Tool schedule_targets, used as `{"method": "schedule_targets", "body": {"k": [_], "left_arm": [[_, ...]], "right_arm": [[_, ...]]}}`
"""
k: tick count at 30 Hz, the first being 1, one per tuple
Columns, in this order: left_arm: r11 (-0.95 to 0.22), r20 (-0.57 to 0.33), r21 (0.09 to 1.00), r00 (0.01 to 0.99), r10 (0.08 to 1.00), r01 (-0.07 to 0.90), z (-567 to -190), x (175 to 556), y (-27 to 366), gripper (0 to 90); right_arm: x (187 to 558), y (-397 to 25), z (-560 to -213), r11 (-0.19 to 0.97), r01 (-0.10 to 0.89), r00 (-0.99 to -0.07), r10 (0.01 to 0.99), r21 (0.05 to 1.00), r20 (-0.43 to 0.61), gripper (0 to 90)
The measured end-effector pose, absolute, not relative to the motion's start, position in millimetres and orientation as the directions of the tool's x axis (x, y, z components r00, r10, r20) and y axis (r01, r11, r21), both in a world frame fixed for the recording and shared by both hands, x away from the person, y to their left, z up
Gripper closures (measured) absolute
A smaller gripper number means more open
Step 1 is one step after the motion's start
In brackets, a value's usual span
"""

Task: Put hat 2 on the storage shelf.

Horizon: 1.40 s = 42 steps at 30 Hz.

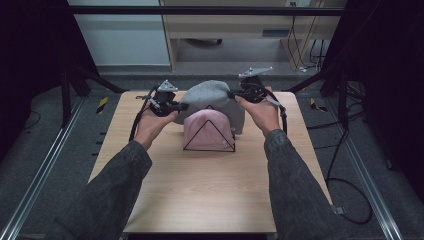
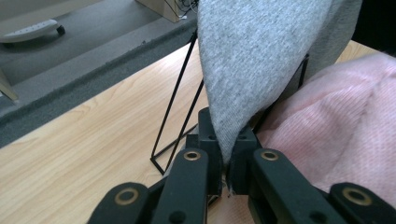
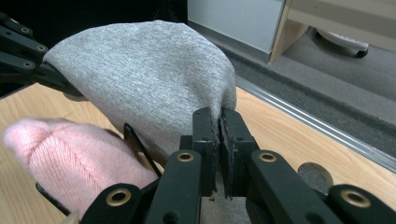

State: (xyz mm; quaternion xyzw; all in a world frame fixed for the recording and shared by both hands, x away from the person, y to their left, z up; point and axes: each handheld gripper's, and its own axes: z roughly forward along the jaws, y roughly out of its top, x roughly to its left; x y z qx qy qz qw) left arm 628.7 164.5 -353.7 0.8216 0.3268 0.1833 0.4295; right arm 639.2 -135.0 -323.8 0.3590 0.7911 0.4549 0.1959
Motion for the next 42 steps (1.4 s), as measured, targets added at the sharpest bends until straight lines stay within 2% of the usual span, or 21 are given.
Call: {"method": "schedule_targets", "body": {"k": [25,42], "left_arm": [[-0.4,-0.036,0.798,0.698,0.715,0.45,-395,634,172,86.5],[-0.413,-0.036,0.783,0.696,0.717,0.465,-401,635,170,85.8]], "right_arm": [[637,-125,-350,0.351,0.432,-0.667,0.744,0.83,0.032,85.6],[632,-122,-353,0.375,0.444,-0.654,0.756,0.814,0.009,85.2]]}}
